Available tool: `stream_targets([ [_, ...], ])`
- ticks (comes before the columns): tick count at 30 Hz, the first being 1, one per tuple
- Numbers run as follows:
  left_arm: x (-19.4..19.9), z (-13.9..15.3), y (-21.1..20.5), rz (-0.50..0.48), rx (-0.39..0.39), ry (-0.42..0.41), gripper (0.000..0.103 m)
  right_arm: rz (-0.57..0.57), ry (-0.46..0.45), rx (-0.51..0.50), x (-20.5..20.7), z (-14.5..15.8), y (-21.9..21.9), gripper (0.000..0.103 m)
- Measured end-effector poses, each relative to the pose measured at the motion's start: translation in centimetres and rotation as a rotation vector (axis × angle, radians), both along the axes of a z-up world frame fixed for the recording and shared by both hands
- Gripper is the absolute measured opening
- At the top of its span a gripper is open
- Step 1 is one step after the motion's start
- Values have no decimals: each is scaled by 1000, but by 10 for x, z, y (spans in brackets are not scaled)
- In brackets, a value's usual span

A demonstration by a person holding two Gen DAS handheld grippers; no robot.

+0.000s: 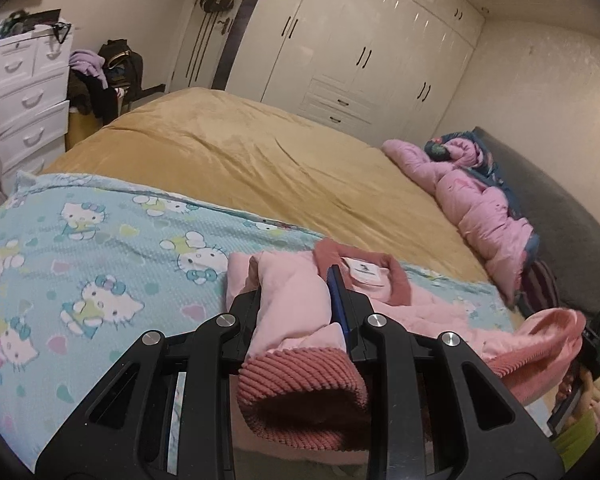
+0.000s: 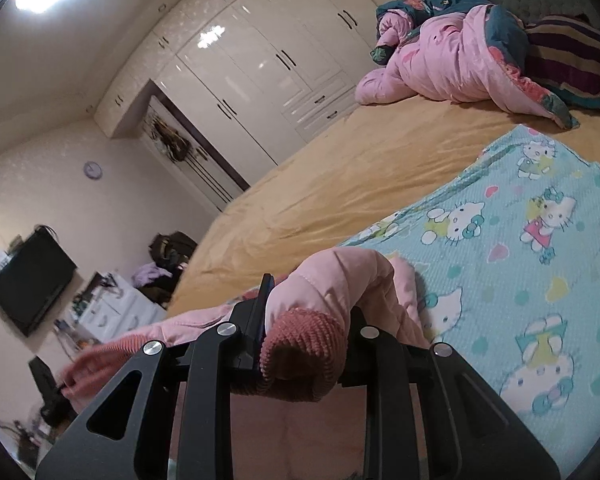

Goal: Fold large clothes
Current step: 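Lift the hem with both tools and fold it toward the collar, then release the hem and open both tools over the folded jacket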

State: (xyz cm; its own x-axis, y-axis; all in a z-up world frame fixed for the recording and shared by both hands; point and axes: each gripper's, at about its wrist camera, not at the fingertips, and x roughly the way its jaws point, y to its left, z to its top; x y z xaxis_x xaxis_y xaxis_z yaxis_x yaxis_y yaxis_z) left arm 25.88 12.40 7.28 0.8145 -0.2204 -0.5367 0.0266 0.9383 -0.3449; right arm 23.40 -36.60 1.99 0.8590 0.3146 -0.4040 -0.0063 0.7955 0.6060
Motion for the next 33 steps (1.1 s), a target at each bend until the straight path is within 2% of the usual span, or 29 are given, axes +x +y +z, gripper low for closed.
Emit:
stream_targets([
  [5, 31, -15, -3, 17, 32, 34, 19, -19, 44, -11, 27, -15, 0, 23],
  [10, 57, -34, -5, 19, 48, 88, 19, -17, 104, 23, 50, -31, -3, 24],
  [12, 67, -41, -5, 17, 48, 117, 19, -12, 136, 55, 58, -36, -6, 26],
  [14, 76, -48, -4, 18, 42, 142, 19, -4, 160, 135, 62, -43, -12, 31],
  [15, 80, -51, -4, 19, 39, 151, 19, 2, 165, 222, 64, -47, -18, 38],
  [16, 82, -53, -3, 19, 36, 158, 19, 11, 154, 301, 63, -49, -23, 64],
  [17, 86, -56, -2, 20, 28, 166, 19, 3, 123, 398, 60, -50, -29, 80],
  [18, 88, -59, -2, 20, 22, 174, 19, -14, 110, 429, 57, -49, -32, 94],
  [19, 91, -62, -2, 23, 25, 182, 19, -27, 103, 428, 54, -44, -32, 94],
  [20, 93, -64, -3, 24, 28, 185, 19, -22, 92, 410, 52, -39, -29, 94],
  [23, 98, -69, -5, 24, 29, 200, 21, 53, 56, 273, 42, -20, 3, 94],
  [26, 103, -74, -8, 33, 34, 219, 23, 150, 88, 49, 37, -15, 61, 94],
  [28, 106, -76, -7, 40, 21, 227, 23, 268, 140, -121, 38, -25, 117, 94],
  [30, 109, -76, -6, 44, 10, 234, 23, 337, 196, -217, 42, -42, 159, 94],
  [33, 108, -72, -7, 47, 13, 228, 28, 321, 314, -326, 57, -80, 199, 91],
])
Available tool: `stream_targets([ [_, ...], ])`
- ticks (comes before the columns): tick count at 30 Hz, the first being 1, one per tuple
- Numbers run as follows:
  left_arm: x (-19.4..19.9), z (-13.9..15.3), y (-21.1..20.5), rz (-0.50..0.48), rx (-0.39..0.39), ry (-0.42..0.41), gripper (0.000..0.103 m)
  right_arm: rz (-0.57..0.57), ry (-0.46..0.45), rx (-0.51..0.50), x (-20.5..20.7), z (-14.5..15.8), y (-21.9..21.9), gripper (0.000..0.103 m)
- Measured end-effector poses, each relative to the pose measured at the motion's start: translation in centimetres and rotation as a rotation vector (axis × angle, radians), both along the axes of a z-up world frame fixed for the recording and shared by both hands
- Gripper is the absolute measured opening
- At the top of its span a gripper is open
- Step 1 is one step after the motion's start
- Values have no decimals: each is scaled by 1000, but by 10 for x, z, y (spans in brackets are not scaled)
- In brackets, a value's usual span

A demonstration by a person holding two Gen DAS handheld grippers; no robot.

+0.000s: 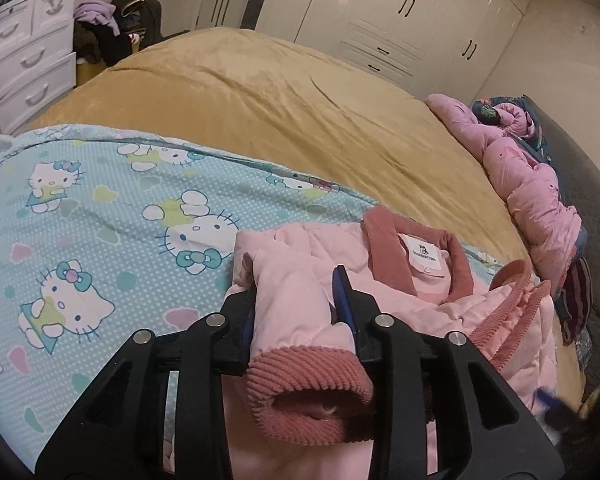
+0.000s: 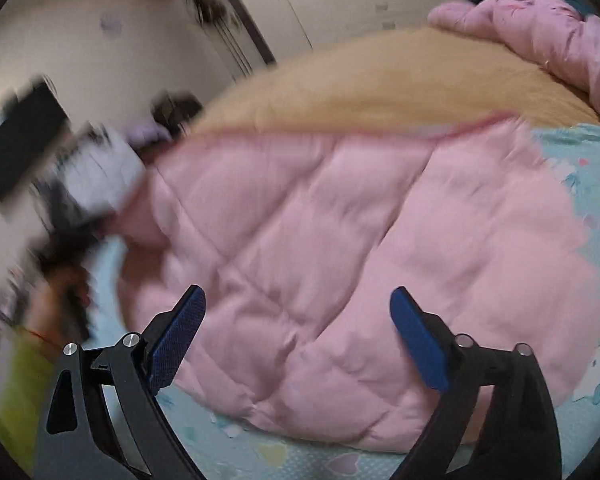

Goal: Fold large clothes
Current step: 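Release the hem and open both tools over the folded jacket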

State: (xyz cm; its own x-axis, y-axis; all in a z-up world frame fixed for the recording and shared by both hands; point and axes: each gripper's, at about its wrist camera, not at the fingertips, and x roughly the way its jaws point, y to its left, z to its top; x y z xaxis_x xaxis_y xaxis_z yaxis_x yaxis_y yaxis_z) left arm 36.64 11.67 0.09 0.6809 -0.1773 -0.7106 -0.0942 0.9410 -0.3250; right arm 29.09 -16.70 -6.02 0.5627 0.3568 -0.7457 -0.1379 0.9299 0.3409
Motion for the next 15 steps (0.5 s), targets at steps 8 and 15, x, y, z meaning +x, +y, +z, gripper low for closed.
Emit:
stream_targets([
  [8, -32, 35, -7, 33, 12, -168, 82, -39, -18, -53, 13, -28, 11, 93],
  [15, -77, 35, -2, 120, 90, -249, 94, -38, -79, 83, 1, -17, -7, 91],
])
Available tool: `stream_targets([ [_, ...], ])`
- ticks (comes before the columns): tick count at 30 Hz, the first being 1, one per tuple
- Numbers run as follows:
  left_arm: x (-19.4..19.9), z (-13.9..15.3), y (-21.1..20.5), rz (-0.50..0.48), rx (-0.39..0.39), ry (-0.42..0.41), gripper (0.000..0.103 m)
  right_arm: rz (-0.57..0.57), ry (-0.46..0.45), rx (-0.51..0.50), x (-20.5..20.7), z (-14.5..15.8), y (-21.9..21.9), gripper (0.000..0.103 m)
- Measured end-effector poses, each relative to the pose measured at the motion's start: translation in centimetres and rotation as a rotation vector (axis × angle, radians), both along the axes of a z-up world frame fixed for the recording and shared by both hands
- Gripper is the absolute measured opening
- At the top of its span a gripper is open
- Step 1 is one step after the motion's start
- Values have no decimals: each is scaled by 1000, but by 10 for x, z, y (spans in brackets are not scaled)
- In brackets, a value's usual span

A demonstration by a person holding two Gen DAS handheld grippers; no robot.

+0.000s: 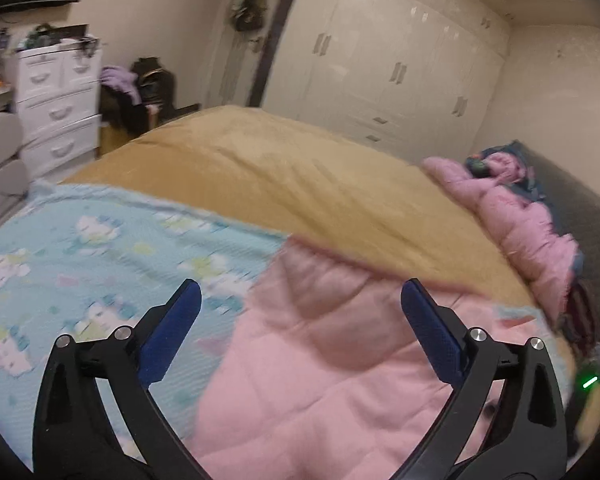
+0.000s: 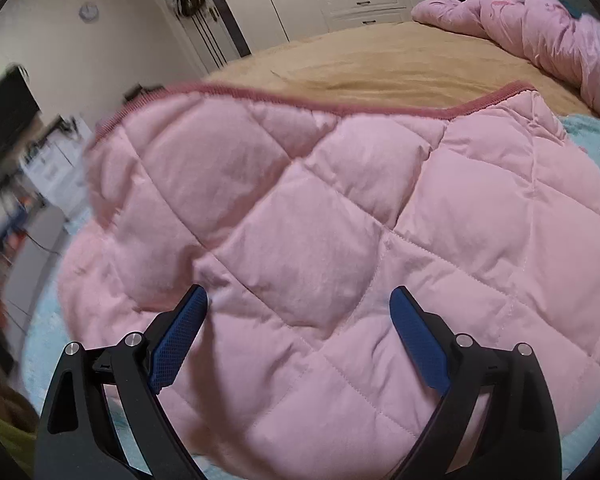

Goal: Fold large clothes
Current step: 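Release the hem and open both tools over the folded jacket, then grasp the jacket edge with the left tool while the right tool grasps it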

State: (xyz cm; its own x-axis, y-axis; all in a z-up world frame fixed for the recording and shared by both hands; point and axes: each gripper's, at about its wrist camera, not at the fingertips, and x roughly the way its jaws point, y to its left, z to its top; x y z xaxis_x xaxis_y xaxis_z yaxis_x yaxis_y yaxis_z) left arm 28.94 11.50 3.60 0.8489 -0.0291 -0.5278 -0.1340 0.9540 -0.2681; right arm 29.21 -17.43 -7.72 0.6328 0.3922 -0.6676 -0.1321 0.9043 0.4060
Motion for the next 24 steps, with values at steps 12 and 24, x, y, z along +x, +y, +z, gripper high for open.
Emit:
stream_targets([
  [12, 29, -93, 27, -69, -31, 269, 94, -295, -98, -234, -14, 31, -140, 91],
  [24, 40, -108, 13, -140, -67, 253, 84, -250, 76, -171, 40, -3, -161, 68],
])
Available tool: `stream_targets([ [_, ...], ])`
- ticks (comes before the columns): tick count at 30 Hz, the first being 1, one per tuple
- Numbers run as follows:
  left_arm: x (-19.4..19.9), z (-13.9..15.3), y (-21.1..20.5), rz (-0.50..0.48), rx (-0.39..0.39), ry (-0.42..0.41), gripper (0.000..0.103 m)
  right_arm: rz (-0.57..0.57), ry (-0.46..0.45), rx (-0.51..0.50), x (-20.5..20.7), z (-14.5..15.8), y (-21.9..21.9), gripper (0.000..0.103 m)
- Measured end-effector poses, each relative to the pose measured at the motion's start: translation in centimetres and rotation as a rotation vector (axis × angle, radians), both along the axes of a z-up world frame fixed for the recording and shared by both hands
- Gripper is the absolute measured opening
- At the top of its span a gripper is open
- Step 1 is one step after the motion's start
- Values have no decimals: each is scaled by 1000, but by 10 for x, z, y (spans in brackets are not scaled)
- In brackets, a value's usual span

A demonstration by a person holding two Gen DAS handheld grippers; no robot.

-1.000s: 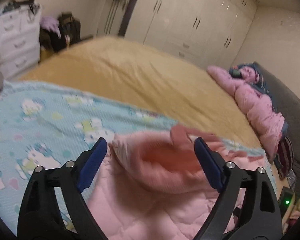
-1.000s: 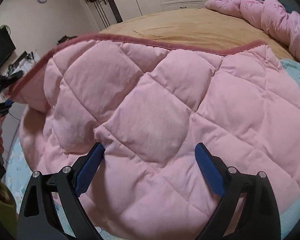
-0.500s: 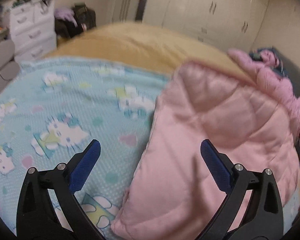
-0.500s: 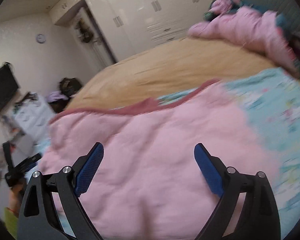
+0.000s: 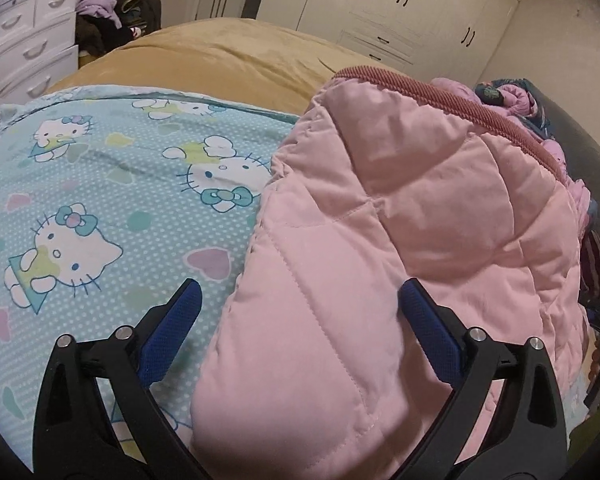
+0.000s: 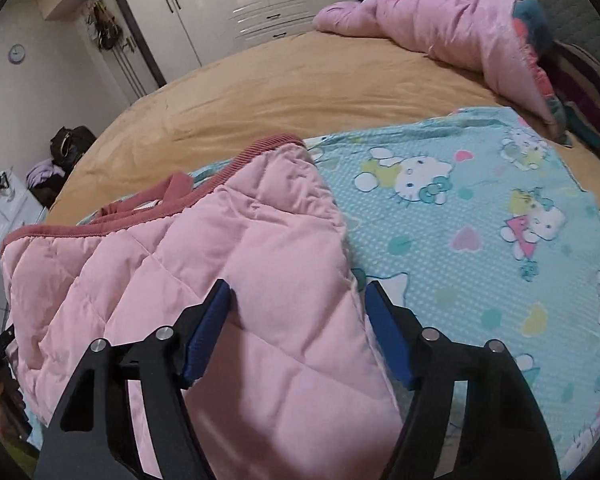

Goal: Fold large clothes
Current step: 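Grasp the jacket edge with the left tool while the right tool grasps it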

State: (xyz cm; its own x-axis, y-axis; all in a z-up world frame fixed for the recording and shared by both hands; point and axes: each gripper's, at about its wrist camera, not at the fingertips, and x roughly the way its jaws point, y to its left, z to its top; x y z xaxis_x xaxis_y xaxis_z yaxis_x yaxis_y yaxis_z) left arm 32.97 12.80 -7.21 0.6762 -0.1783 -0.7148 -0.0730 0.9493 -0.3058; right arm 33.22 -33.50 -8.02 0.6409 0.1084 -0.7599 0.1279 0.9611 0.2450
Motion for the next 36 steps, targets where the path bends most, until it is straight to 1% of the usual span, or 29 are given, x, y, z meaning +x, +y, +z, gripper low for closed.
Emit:
stream_targets([
  [1, 0, 1, 0, -7, -24, -11, 70, 5, 0, 2, 0, -2, 2, 64],
  [2, 0, 3, 0, -9, -43, -26, 62, 12, -6, 10, 0, -1, 5, 60],
  [3, -1, 6, 0, -8, -52, -40, 50, 19, -22, 7, -2, -2, 7, 54],
  [4, -1, 8, -2, -6, -40, -50, 46, 26, -33, -7, -4, -4, 9, 50],
  [5, -1, 10, -3, -8, -31, -56, 35, 34, -39, -19, -4, -5, 9, 47],
  [6, -1, 12, -4, -11, -22, -69, 26, 41, -46, -36, -3, -8, 9, 40],
  [7, -2, 14, -4, -12, -19, -77, 21, 40, -53, -48, -5, -9, 10, 32],
  [8, -3, 17, -4, -15, -20, -87, 19, 43, -65, -53, -4, -8, 10, 27],
  [9, -5, 22, -4, -15, -16, -107, 16, 48, -89, -62, -8, -3, 11, 19],
  [12, -13, 47, -5, -7, -10, -184, 13, 34, -171, -77, -23, 22, 12, 17],
  [14, -20, 66, -7, -10, 1, -243, 13, 29, -246, -49, -34, 46, 8, 16],
  [16, -22, 79, -9, -8, 12, -281, 13, 28, -309, -17, -39, 67, 3, 15],
  [19, -23, 92, -9, 10, 11, -328, 13, 32, -378, 4, -36, 93, 2, 15],
  [21, -18, 96, -7, 23, 15, -344, 13, 34, -395, -19, -26, 103, 5, 15],
  [24, -12, 97, -4, 30, 17, -362, 13, 22, -398, -36, -11, 104, 5, 15],
  [27, -5, 91, -2, 29, 16, -355, 13, 11, -393, -10, 3, 93, 0, 15],
  [29, -2, 84, -1, 31, 28, -344, 13, -1, -378, 0, 12, 84, -2, 15],
  [32, 4, 75, 1, 37, 27, -319, 13, -23, -368, 21, 18, 73, -5, 15],
  [36, 10, 65, 5, 38, 23, -295, 13, -44, -347, 24, 23, 61, -8, 15],
])
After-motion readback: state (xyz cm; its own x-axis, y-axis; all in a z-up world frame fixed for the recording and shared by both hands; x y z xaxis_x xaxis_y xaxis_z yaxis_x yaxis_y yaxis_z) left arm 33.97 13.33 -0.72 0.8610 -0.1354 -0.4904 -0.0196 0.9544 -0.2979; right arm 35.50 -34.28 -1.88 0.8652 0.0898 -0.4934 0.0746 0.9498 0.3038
